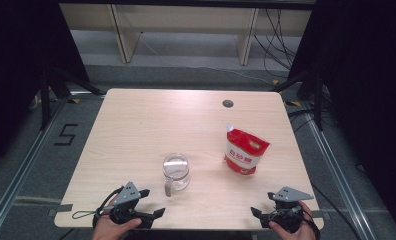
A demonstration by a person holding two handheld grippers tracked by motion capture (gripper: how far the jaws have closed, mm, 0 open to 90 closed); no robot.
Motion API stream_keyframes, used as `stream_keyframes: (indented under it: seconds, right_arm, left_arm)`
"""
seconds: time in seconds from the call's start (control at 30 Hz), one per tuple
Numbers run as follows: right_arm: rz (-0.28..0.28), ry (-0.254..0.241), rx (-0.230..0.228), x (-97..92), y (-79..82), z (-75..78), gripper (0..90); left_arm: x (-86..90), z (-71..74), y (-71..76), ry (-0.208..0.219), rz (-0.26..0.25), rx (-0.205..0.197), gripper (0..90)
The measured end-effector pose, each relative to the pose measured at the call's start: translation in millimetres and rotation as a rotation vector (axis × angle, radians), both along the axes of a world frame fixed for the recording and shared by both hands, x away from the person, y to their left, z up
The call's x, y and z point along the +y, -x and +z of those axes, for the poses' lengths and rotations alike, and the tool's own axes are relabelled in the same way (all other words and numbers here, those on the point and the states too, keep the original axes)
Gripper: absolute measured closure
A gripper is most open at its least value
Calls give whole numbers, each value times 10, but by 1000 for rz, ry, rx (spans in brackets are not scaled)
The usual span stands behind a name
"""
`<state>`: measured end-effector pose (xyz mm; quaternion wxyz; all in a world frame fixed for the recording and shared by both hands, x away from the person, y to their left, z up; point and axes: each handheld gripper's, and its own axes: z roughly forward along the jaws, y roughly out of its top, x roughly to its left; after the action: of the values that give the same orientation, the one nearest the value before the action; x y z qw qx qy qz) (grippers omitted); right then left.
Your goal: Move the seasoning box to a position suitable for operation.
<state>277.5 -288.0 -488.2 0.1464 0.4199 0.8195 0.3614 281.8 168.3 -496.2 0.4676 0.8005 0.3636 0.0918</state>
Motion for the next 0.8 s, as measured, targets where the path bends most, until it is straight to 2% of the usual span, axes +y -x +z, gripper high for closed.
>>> stream_keyframes:
  seconds: [0.1,0.13,0.2,0.23,0.3,0.33,0.4,0.43,0.5,0.6,0.63,0.8]
  right_arm:
    - [-3,-20,16,-7,-9,-11,184]
    - [-3,-5,8,-10,-11,-9,187]
    - [-13,-4,13,-5,-3,4,191]
    - [-10,-13,16,-2,-4,2,195]
    - [-11,-16,16,-2,-5,5,200]
    - [-1,-21,12,-12,-13,3,215]
    - [-2,-29,12,-11,-14,0,215]
    - [-1,-24,5,-12,-17,0,215]
    - [-1,-16,-2,-19,-19,3,215]
    - [-12,-27,-1,-15,-8,8,221]
    - [-14,-16,-12,-19,-7,15,223]
    - [-10,-34,-12,-14,-7,18,227]
  left_arm:
    - [2,-4,1,1,10,-11,152]
    - [8,-2,2,-8,14,-7,152]
    - [0,-4,1,6,17,-8,152]
    - [8,11,-1,-2,9,-2,152]
    - [8,24,3,28,21,6,152]
    - [23,43,-1,13,21,-8,152]
    - [31,39,-7,16,20,-13,153]
    - [26,34,-1,32,34,2,153]
    - [39,46,-10,18,28,-9,153]
    - [35,48,-11,19,35,-10,154]
    - [35,49,-13,17,33,-12,154]
    - [15,50,-21,28,37,-12,154]
